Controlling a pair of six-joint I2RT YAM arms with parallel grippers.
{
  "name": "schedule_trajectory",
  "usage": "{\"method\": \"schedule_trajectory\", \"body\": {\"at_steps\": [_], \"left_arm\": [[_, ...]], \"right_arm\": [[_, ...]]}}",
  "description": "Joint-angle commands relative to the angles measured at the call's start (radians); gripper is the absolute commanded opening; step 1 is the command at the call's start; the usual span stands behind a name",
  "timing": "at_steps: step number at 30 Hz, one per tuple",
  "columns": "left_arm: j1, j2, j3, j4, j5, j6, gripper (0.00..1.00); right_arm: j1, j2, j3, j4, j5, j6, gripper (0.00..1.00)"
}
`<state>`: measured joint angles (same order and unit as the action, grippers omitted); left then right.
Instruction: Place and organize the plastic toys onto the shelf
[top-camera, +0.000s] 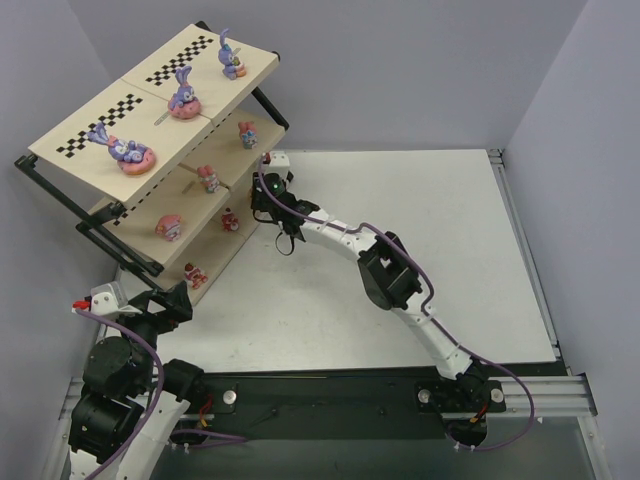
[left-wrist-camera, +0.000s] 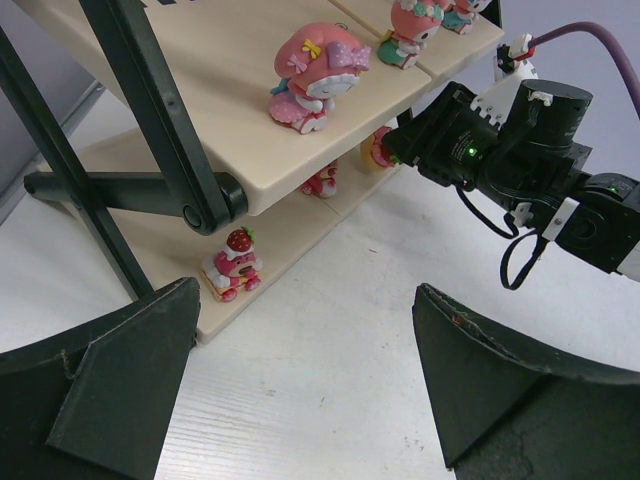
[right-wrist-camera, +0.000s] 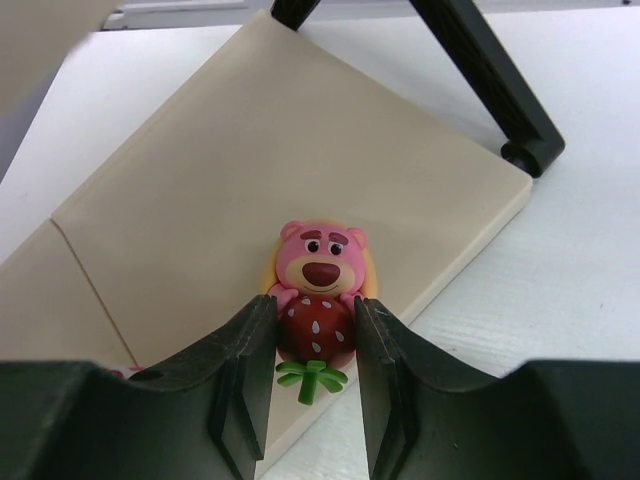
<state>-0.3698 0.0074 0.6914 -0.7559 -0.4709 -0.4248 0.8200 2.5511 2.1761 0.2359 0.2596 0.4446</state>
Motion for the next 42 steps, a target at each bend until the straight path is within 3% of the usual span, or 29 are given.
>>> {"method": "schedule_trajectory", "body": {"at_steps": [1, 20, 32, 42], "left_arm": [[0.009, -0.126, 0.013, 0.033, 0.005, 0.014, 0.97], [0.011, -0.126, 0.014, 0.027, -0.003, 0.012, 0.97], [0.014, -0.126, 0.017, 0.026, -0.003, 0.011, 0.97], [0.017, -0.126, 0.016, 0.027, -0.003, 0.009, 0.97]], "right_arm": [[0.008, 0.009, 0.088, -0.003, 0.09, -0.015, 0.0], [-0.001, 0.064, 0.154, -0.056, 0.121, -0.041, 0.02], [-0.016, 0.093, 0.206, -0.113, 0.095, -0.032, 0.13], [-0.019, 0.093, 0.203, -0.11, 0.069, -0.072, 0.33]]}}
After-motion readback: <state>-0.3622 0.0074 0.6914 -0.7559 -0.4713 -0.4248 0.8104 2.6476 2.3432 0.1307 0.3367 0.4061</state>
